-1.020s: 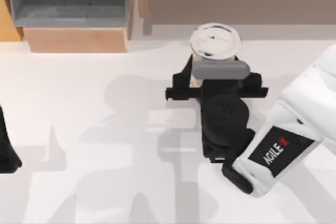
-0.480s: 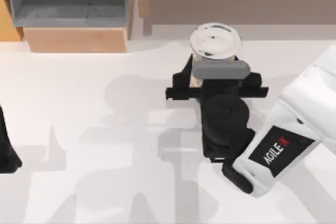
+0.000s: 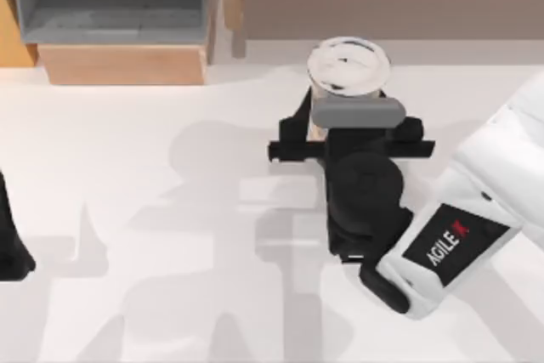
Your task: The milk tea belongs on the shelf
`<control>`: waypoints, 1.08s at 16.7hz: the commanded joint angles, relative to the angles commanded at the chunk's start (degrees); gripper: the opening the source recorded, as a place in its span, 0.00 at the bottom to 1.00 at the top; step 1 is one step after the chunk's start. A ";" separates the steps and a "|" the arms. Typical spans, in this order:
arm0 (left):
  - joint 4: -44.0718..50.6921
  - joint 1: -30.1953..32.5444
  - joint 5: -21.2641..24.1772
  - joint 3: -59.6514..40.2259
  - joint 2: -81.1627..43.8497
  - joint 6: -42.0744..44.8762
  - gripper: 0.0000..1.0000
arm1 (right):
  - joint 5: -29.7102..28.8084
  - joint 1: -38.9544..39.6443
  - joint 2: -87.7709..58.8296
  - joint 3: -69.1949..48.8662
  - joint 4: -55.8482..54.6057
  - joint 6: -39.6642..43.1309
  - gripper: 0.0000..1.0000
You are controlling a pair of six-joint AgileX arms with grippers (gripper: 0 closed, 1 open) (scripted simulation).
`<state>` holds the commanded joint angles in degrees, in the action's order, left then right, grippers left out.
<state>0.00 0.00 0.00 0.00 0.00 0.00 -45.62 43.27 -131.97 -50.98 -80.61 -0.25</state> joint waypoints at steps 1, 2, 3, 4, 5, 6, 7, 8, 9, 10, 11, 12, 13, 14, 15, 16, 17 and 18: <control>0.00 0.00 0.00 0.00 0.00 0.00 1.00 | 0.00 0.00 0.48 0.04 0.36 0.00 0.00; 0.00 0.00 0.00 0.00 0.00 0.00 1.00 | 0.00 -0.02 1.08 0.13 0.88 0.00 0.00; 0.00 0.00 0.00 0.00 0.00 0.00 1.00 | 0.00 -0.02 1.63 0.23 1.40 -0.02 0.00; 0.00 0.00 0.00 0.00 0.00 0.00 1.00 | 0.01 0.00 1.97 0.30 1.75 -0.03 0.00; 0.00 0.00 0.00 0.00 0.00 0.00 1.00 | 0.01 0.01 2.03 0.31 1.81 -0.03 0.00; 0.00 0.00 0.00 0.00 0.00 0.00 1.00 | 0.01 0.01 2.03 0.31 1.81 -0.03 0.00; 0.00 0.00 0.00 0.00 0.00 0.00 1.00 | 0.02 0.00 1.81 0.16 1.69 -0.11 0.00; 0.00 0.00 0.00 0.00 0.00 0.00 1.00 | 0.02 0.00 1.81 0.16 1.69 -0.11 0.00; 0.00 0.00 0.00 0.00 0.00 0.00 1.00 | 0.24 -0.15 2.32 -0.32 1.51 -0.11 0.00; 0.00 0.00 0.00 0.00 0.00 0.00 1.00 | 0.67 -0.47 3.19 -1.04 1.32 -0.11 0.00; 0.00 0.00 0.00 0.00 0.00 0.00 1.00 | 1.34 -0.96 4.29 -1.85 1.24 -0.12 0.00; 0.00 0.00 0.00 0.00 0.00 0.00 1.00 | 2.24 -1.64 5.56 -2.69 1.32 -0.13 0.00; 0.00 0.00 0.00 0.00 0.00 0.00 1.00 | 3.40 -2.54 6.95 -3.55 1.60 -0.15 0.00; 0.00 0.00 0.00 0.00 0.00 0.00 1.00 | 4.73 -3.62 8.40 -4.40 2.04 -0.16 0.00; 0.00 0.00 0.00 0.00 0.00 0.00 1.00 | 6.24 -4.87 9.86 -5.25 2.65 -0.18 0.00; 0.00 0.00 0.00 0.00 0.00 0.00 1.00 | 7.90 -6.30 11.32 -6.09 3.42 -0.20 0.00; 0.00 0.00 0.00 0.00 0.00 0.00 1.00 | 9.74 -7.94 12.72 -6.88 4.39 -0.21 0.00; 0.00 0.00 0.00 0.00 0.00 0.00 1.00 | 11.72 -9.79 14.01 -7.64 5.55 -0.22 0.00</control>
<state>0.00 0.00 0.00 0.00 0.00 0.00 -33.89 33.48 -117.97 -58.61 -75.06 -0.47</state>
